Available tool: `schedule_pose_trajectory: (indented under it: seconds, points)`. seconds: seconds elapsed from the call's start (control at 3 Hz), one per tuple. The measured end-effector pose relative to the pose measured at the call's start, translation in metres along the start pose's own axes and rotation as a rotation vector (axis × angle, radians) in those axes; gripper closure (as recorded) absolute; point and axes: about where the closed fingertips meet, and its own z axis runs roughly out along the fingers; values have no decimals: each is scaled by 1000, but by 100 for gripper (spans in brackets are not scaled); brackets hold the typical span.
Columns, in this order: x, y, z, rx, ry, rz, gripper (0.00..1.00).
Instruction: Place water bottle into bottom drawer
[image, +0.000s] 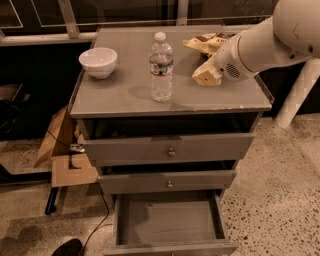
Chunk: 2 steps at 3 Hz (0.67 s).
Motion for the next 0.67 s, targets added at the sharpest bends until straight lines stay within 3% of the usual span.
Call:
schedule_pose_trajectory:
  seconds: [0.67]
  points:
    - [-14,-1,22,-33,-60,32,16]
